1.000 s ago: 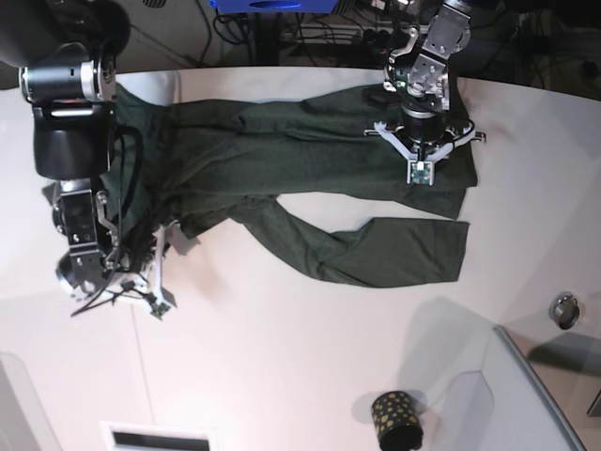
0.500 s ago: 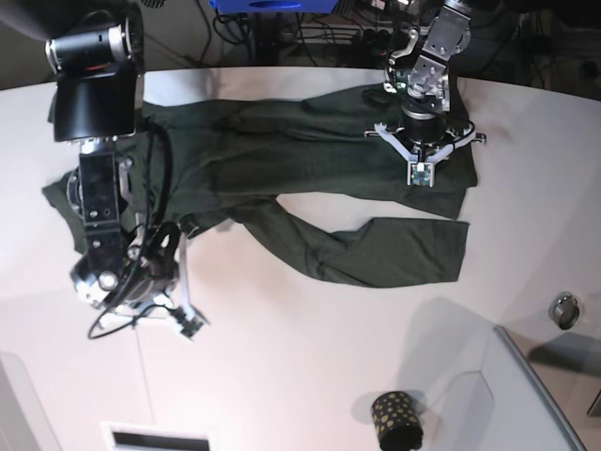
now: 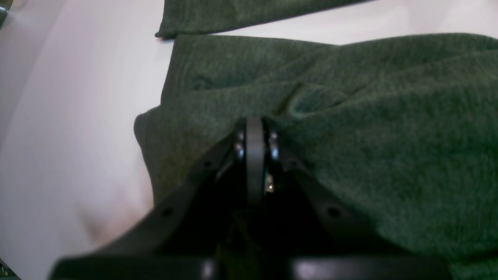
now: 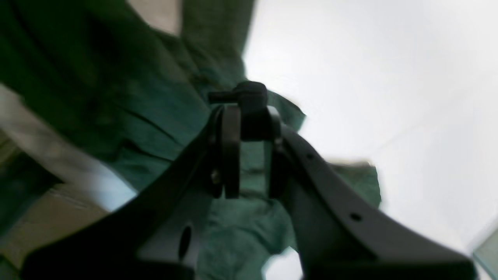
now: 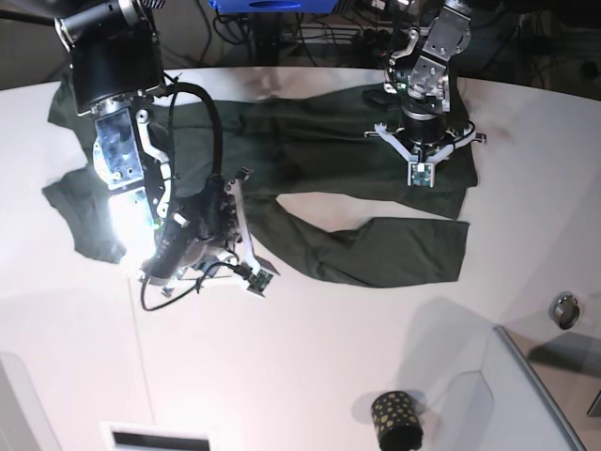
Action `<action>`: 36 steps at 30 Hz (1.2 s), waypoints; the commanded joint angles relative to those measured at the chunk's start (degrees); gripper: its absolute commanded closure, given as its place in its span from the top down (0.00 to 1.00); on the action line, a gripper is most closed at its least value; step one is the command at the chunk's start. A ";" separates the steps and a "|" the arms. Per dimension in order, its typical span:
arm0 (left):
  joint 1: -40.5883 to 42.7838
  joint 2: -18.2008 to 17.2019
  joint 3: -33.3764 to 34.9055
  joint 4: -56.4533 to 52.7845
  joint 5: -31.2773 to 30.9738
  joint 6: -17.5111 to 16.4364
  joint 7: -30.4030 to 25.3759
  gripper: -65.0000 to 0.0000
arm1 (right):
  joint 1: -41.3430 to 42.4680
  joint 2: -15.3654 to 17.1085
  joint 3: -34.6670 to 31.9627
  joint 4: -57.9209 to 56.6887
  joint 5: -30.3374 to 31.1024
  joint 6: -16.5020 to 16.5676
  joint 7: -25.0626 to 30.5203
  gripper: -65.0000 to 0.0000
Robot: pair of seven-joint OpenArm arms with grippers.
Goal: Layout the t-shirt on the table in an organized manner, then fold the t-shirt properly
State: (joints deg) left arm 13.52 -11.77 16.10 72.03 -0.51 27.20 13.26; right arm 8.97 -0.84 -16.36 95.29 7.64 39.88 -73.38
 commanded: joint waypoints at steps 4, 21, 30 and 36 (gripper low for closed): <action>0.50 -0.14 0.03 -0.07 -1.99 -1.05 3.14 0.00 | 1.36 -0.17 -0.39 0.93 3.57 0.12 0.46 0.06; 0.42 -0.05 0.03 0.10 -1.99 -1.05 3.14 0.00 | 11.64 9.24 -0.21 0.58 -22.19 -2.74 18.22 1.00; 0.59 -0.05 0.03 0.10 -1.99 -1.05 3.14 0.00 | 6.63 6.69 -0.21 4.45 -21.92 -0.80 16.29 1.00; 0.59 -0.05 0.03 0.10 -1.99 -1.05 3.14 0.00 | 3.29 0.45 0.05 2.52 -19.29 0.12 13.12 0.56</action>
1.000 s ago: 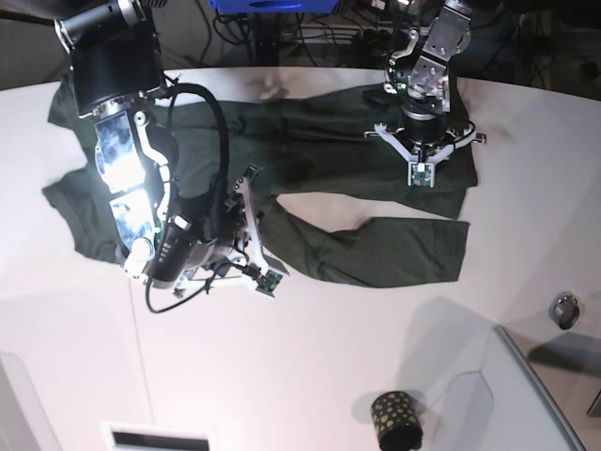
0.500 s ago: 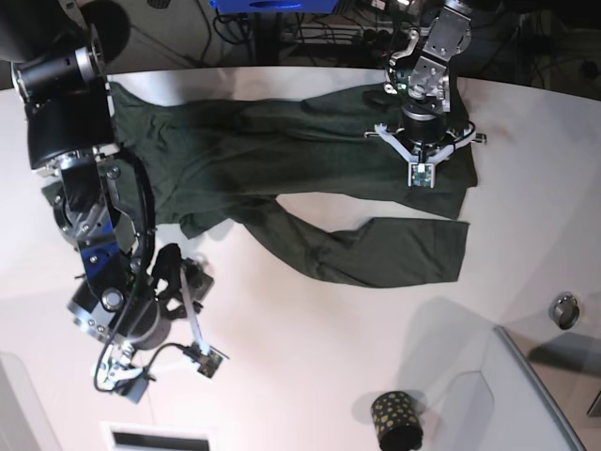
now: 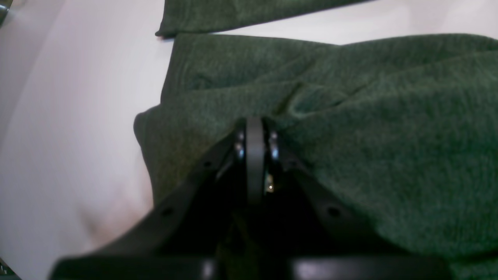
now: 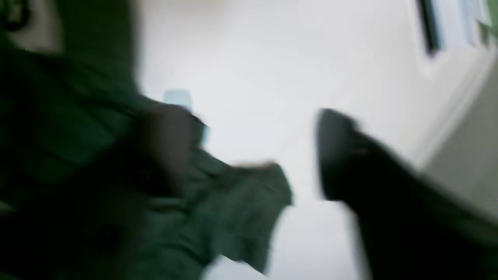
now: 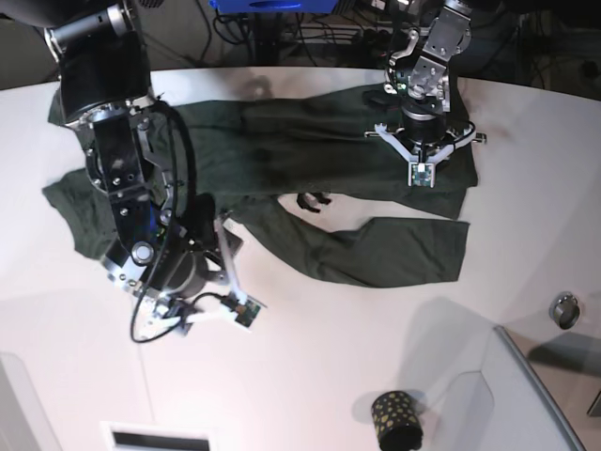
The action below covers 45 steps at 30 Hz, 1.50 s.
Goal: Layout the t-shirt on the table in an organized manner, then fold the t-shirt properly
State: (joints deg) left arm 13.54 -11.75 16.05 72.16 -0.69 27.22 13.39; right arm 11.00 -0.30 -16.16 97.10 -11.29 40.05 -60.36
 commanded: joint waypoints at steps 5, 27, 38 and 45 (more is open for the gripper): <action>0.92 -0.08 0.08 -0.03 -1.82 -1.07 2.92 0.00 | 0.56 -4.58 -0.50 -8.53 4.65 -0.05 -2.81 0.03; 3.38 -0.52 0.17 2.34 -1.20 -1.07 3.10 0.00 | 1.70 -6.61 -14.91 -28.92 14.85 -1.42 18.29 0.67; 3.38 -0.52 0.17 2.26 -1.20 -1.07 3.10 0.00 | 6.18 -6.61 -14.56 -29.63 14.94 -6.25 20.67 0.67; 3.47 -0.52 0.17 2.26 -1.20 -1.07 3.10 0.00 | 6.89 -6.61 -14.47 -37.89 14.94 -6.25 25.32 0.64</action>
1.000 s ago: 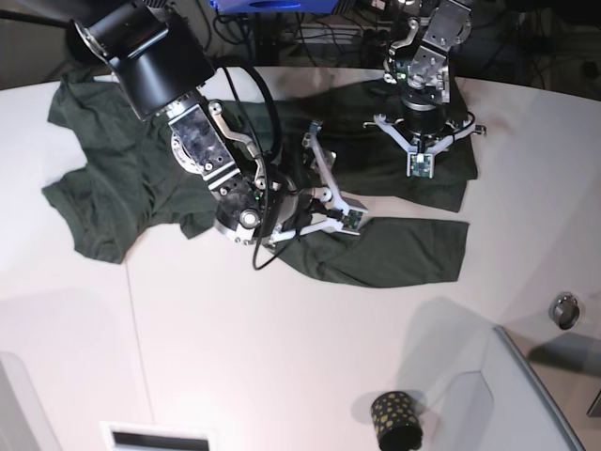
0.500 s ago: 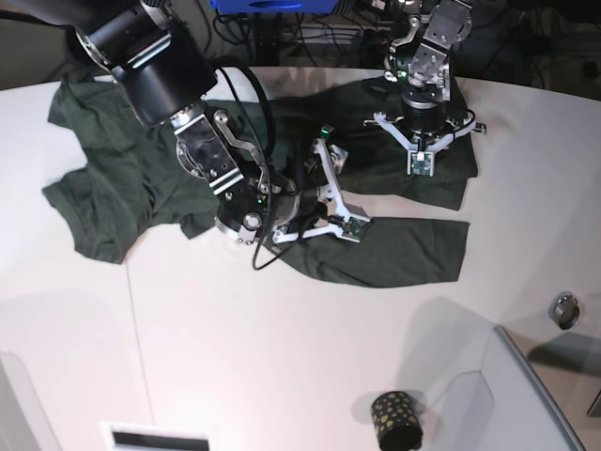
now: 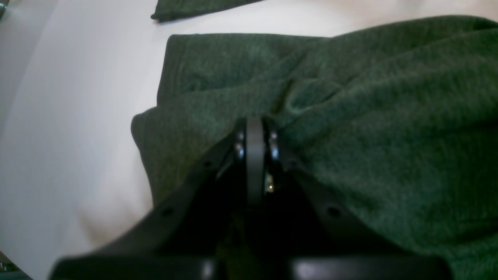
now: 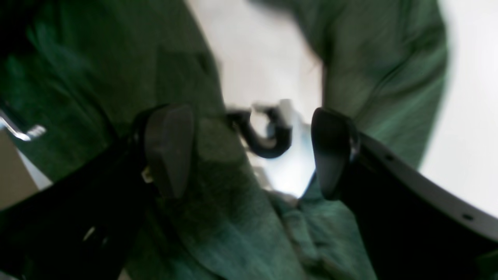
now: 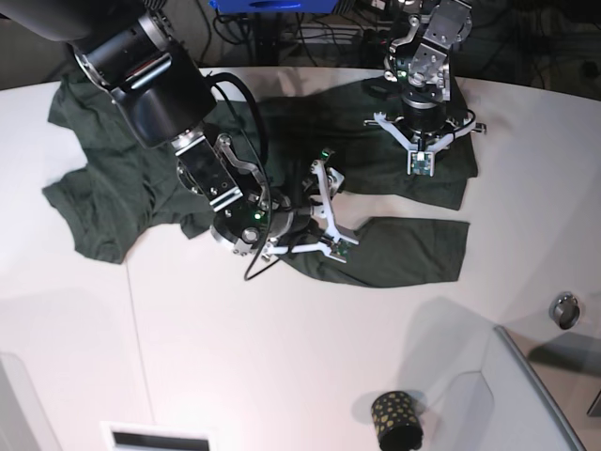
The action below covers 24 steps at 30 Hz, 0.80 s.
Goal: Layout the t-shirt on the table in an organized manner, then fold the t-shirt properly
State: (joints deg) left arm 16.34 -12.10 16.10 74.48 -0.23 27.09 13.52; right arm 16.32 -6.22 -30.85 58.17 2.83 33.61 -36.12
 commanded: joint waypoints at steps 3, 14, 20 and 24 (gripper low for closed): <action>0.67 -0.17 0.12 -0.06 -1.66 -0.94 2.97 0.00 | 1.66 -0.68 0.21 -0.90 0.82 0.20 3.64 0.54; 0.67 -0.17 0.12 -0.06 -1.66 -0.94 2.97 0.00 | 3.42 -0.68 0.30 -6.88 0.82 0.02 8.65 0.48; 0.67 -0.17 0.12 -0.15 -1.66 -0.94 2.97 0.00 | 4.21 -0.68 6.28 -7.14 0.82 0.02 8.65 0.12; 0.59 -0.17 0.12 -0.15 -1.66 -0.94 3.05 0.00 | 4.30 -0.59 7.60 -6.70 0.82 0.02 8.38 0.11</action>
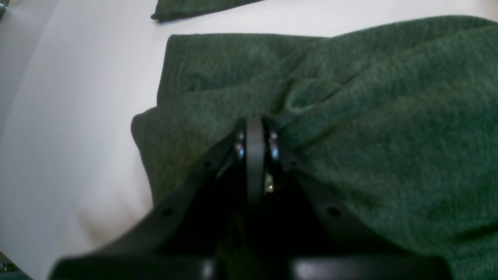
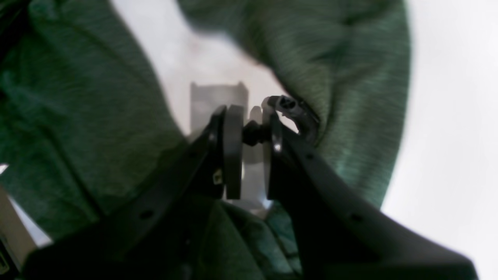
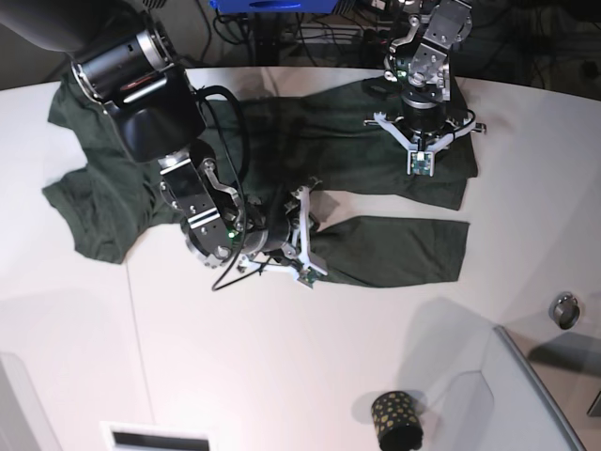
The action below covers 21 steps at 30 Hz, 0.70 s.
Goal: Layout the t-shirt on the table in an organized manner, then fold the t-shirt properly
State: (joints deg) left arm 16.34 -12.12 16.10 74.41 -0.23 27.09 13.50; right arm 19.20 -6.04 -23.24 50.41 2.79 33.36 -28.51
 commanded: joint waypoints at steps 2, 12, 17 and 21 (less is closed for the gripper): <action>0.50 -0.14 0.12 -0.08 -1.66 -0.94 3.07 0.00 | 1.41 -0.77 0.08 1.06 0.86 0.26 0.69 0.11; 0.41 -0.67 0.12 -0.08 -1.66 -0.94 3.07 0.00 | -2.01 -0.24 0.17 19.96 0.86 0.61 -11.97 0.11; 0.41 -0.67 0.12 0.01 -1.66 -0.94 3.07 0.00 | 1.15 3.10 1.13 22.77 0.69 0.61 -13.91 0.11; 0.59 -0.58 0.12 0.09 -1.66 -0.94 3.07 0.00 | 9.68 5.30 6.59 7.48 0.60 0.35 -9.69 0.12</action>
State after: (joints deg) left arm 16.19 -12.58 16.21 74.48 -0.23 27.05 13.72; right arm 27.31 -0.75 -16.69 56.73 2.31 33.52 -39.00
